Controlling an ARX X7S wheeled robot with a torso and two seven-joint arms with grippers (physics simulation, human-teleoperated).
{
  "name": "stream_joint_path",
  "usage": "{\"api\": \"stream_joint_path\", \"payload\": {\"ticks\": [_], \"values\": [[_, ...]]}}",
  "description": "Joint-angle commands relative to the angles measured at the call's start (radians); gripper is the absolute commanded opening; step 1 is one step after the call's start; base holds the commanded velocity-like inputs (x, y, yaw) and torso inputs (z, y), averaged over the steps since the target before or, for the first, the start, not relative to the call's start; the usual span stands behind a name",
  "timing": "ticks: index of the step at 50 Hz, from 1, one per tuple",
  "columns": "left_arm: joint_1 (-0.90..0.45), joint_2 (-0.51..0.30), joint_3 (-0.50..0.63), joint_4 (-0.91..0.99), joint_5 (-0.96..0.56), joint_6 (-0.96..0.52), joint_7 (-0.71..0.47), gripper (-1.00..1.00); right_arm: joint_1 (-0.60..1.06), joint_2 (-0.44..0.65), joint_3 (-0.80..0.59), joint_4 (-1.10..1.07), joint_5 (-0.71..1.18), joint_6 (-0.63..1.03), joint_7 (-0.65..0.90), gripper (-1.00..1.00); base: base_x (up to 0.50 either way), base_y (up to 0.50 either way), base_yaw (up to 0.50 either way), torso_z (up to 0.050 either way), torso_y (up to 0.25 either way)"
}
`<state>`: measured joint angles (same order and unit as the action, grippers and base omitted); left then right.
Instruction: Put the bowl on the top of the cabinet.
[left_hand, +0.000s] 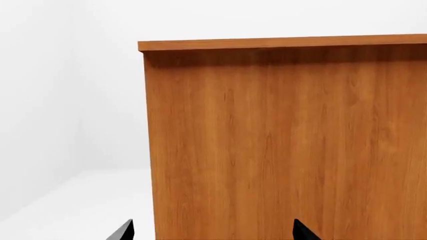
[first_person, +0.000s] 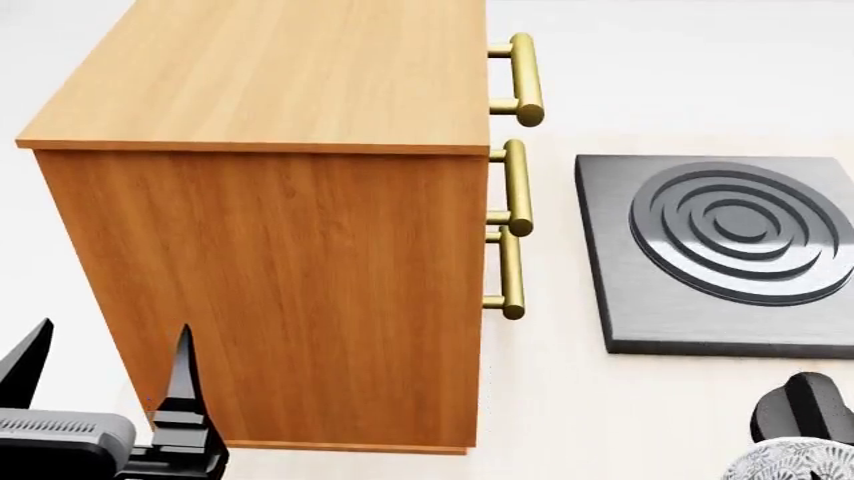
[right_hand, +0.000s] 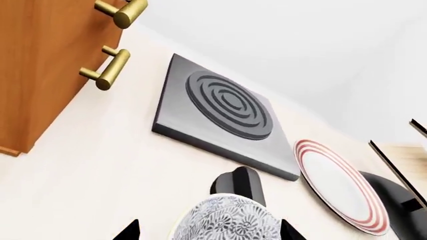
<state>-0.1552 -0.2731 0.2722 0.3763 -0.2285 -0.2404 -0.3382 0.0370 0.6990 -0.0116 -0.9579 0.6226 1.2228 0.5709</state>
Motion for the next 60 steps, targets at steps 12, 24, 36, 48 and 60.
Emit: {"api": "stream_joint_path", "payload": {"ticks": [12,24,36,48,60], "values": [[-0.002,-0.007,0.006,-0.002,-0.007,0.003,-0.009,1.0,-0.045,0.002,-0.036,0.064,-0.022,-0.069,-0.001,1.0,0.0,0.0,0.0,0.0,0.0],[-0.001,-0.012,0.01,0.006,-0.007,0.001,-0.015,1.0,-0.055,0.006,-0.049,0.096,-0.039,-0.099,-0.003,1.0,0.0,0.0,0.0,0.0,0.0],[-0.002,-0.015,0.013,0.005,-0.01,0.003,-0.019,1.0,-0.072,0.005,-0.057,0.128,-0.052,-0.127,-0.003,1.0,0.0,0.0,0.0,0.0,0.0],[-0.004,-0.018,0.018,0.006,-0.012,0.001,-0.024,1.0,-0.089,0.001,-0.08,0.162,-0.068,-0.159,-0.007,1.0,0.0,0.0,0.0,0.0,0.0],[-0.003,-0.022,0.02,0.005,-0.015,0.005,-0.028,1.0,-0.09,0.002,-0.085,0.172,-0.073,-0.17,-0.007,1.0,0.0,0.0,0.0,0.0,0.0]]}}
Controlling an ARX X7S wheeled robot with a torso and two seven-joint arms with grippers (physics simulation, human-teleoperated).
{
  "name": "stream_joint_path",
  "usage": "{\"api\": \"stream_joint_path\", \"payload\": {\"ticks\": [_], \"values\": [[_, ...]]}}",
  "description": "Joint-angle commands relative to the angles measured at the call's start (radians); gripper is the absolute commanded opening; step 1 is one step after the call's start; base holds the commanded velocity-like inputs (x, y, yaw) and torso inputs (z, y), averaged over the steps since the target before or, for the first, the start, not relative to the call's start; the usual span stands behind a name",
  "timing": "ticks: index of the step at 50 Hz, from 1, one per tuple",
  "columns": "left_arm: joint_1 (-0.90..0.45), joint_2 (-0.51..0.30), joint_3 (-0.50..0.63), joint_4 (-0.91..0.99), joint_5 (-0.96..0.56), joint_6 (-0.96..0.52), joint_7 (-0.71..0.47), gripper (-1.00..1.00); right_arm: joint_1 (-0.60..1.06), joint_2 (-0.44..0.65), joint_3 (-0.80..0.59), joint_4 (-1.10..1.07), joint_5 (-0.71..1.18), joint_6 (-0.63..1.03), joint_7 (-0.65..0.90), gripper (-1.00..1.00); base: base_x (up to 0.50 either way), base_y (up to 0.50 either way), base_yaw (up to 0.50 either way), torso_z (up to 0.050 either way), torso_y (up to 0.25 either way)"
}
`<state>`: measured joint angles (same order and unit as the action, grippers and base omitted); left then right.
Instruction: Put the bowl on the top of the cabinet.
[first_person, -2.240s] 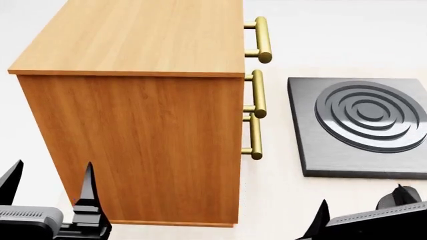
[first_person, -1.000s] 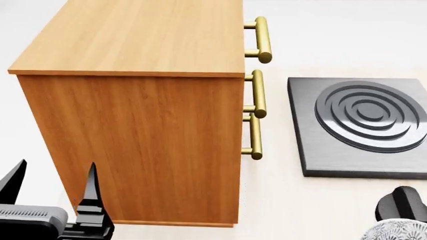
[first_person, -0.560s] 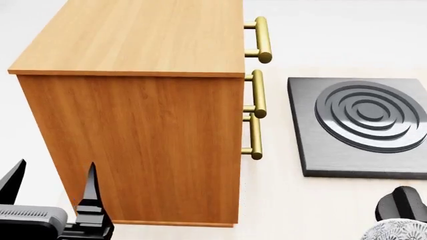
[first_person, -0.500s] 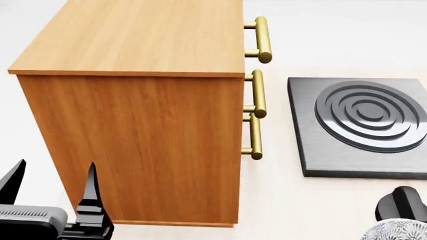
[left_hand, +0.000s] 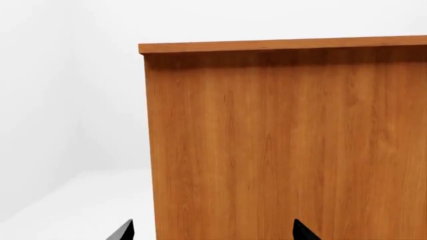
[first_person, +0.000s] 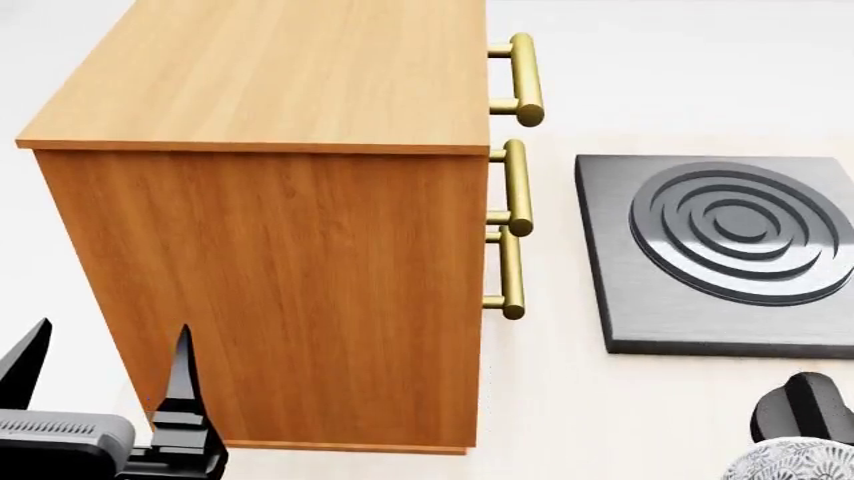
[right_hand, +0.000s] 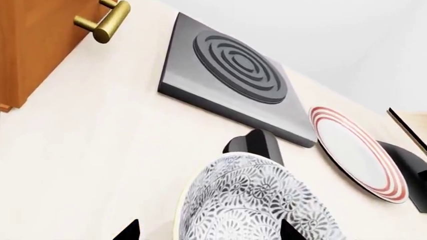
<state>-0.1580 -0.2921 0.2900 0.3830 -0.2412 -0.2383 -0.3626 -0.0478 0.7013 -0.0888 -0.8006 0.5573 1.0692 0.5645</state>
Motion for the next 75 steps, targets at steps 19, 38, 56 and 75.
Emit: {"api": "stream_joint_path", "payload": {"ticks": [19,38,56,75], "values": [[-0.001,-0.009,0.007,0.006,-0.007,0.0,-0.011,1.0,-0.009,0.0,-0.014,0.032,-0.011,-0.03,0.0,1.0,0.0,0.0,0.0,0.0,0.0],[-0.004,-0.013,0.012,0.003,-0.01,0.005,-0.017,1.0,-0.01,0.0,-0.017,0.055,-0.016,-0.045,-0.001,1.0,0.0,0.0,0.0,0.0,0.0],[-0.004,-0.016,0.016,-0.003,-0.013,0.009,-0.022,1.0,-0.02,-0.002,-0.025,0.068,-0.02,-0.061,0.001,1.0,0.0,0.0,0.0,0.0,0.0],[-0.005,-0.021,0.021,-0.002,-0.017,0.011,-0.028,1.0,-0.025,-0.002,-0.029,0.081,-0.023,-0.075,0.001,1.0,0.0,0.0,0.0,0.0,0.0]]}}
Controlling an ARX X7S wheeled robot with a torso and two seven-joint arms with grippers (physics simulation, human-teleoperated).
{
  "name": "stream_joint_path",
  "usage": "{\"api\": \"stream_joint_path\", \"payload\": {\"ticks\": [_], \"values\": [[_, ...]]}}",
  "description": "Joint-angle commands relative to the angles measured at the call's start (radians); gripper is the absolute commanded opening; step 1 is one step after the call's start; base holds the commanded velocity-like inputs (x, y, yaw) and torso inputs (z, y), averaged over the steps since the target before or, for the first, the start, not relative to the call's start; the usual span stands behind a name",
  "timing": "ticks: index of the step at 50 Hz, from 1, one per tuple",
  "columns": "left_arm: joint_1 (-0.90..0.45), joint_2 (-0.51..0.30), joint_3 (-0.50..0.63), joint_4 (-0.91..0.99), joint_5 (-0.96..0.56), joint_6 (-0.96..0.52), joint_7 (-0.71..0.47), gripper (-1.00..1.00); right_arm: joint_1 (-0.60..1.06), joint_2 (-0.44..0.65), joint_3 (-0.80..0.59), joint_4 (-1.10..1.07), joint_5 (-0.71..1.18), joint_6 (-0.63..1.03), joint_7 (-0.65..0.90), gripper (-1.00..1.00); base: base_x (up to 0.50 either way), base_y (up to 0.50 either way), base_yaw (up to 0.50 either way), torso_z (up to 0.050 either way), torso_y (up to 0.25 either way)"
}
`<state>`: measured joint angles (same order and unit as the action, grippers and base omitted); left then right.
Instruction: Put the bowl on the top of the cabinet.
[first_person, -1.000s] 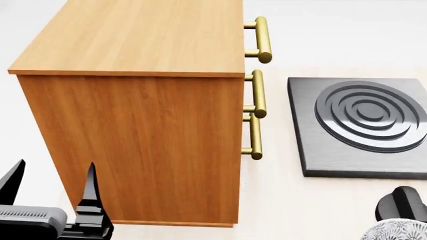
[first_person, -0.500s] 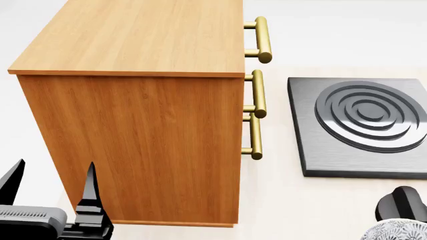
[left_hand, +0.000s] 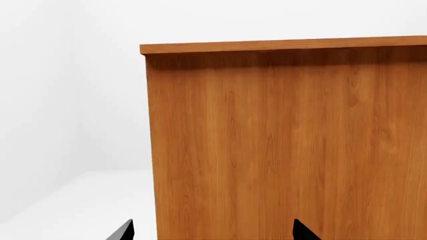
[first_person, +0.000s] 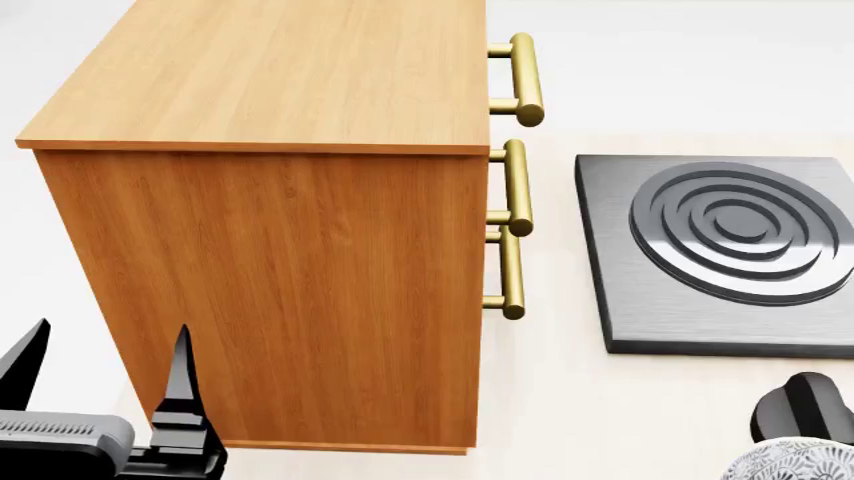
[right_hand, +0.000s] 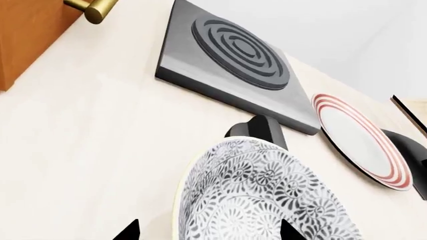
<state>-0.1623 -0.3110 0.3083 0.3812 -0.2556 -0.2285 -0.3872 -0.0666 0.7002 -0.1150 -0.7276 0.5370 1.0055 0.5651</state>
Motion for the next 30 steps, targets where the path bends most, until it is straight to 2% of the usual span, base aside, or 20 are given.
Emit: {"api": "stream_joint_path", "payload": {"ticks": [1,30], "values": [[-0.001,-0.003,0.003,0.0,-0.002,0.001,-0.003,1.0,-0.006,-0.002,-0.002,0.011,-0.002,-0.012,-0.001,1.0,0.0,0.0,0.0,0.0,0.0],[-0.005,-0.008,0.011,-0.008,-0.007,0.009,-0.008,1.0,-0.019,-0.003,-0.003,0.027,0.0,-0.03,-0.001,1.0,0.0,0.0,0.0,0.0,0.0]]}}
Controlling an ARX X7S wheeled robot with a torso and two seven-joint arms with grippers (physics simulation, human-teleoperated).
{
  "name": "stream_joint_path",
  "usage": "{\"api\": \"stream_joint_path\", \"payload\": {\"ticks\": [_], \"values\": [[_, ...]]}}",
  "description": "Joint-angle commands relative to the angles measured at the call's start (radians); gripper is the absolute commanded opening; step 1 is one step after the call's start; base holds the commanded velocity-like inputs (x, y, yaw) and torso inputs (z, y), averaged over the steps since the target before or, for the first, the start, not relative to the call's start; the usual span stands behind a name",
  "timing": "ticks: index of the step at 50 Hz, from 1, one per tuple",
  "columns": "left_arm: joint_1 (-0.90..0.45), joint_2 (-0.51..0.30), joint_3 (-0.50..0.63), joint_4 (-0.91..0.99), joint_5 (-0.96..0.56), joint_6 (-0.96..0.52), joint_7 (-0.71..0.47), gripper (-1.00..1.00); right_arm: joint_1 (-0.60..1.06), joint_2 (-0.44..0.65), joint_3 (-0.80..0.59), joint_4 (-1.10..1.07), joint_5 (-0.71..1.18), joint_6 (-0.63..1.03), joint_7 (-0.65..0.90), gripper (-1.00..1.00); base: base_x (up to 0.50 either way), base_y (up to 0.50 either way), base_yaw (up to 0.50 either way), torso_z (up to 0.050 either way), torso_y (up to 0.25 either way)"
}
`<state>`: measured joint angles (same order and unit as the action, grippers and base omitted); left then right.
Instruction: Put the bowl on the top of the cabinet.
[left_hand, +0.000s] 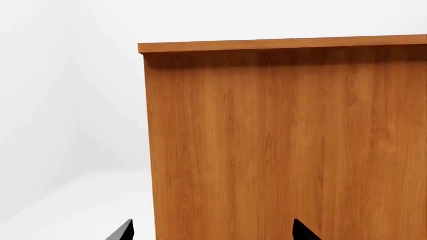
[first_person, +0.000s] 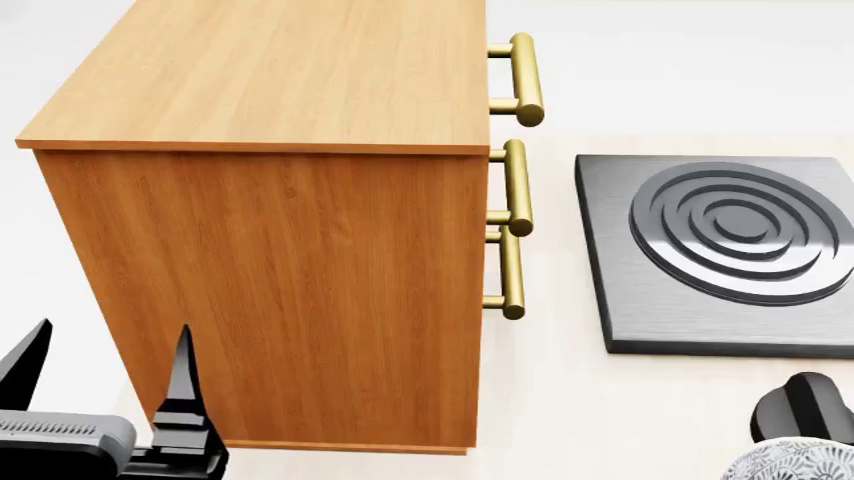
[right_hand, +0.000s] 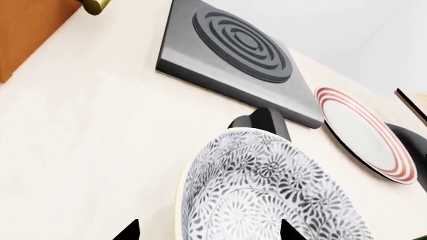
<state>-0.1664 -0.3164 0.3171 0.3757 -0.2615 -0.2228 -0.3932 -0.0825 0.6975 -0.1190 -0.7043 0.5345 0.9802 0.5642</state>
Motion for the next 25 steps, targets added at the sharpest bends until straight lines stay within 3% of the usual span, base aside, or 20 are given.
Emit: {"api": "stream_joint_path", "payload": {"ticks": [1,25], "values": [[0.0,-0.003,0.002,-0.003,-0.002,0.003,-0.003,1.0,-0.003,-0.001,0.001,0.003,0.002,-0.005,0.001,1.0,0.0,0.0,0.0,0.0,0.0],[0.0,-0.01,0.007,0.011,-0.009,-0.003,-0.011,1.0,-0.009,-0.001,-0.008,0.019,-0.004,-0.019,0.002,1.0,0.0,0.0,0.0,0.0,0.0]]}}
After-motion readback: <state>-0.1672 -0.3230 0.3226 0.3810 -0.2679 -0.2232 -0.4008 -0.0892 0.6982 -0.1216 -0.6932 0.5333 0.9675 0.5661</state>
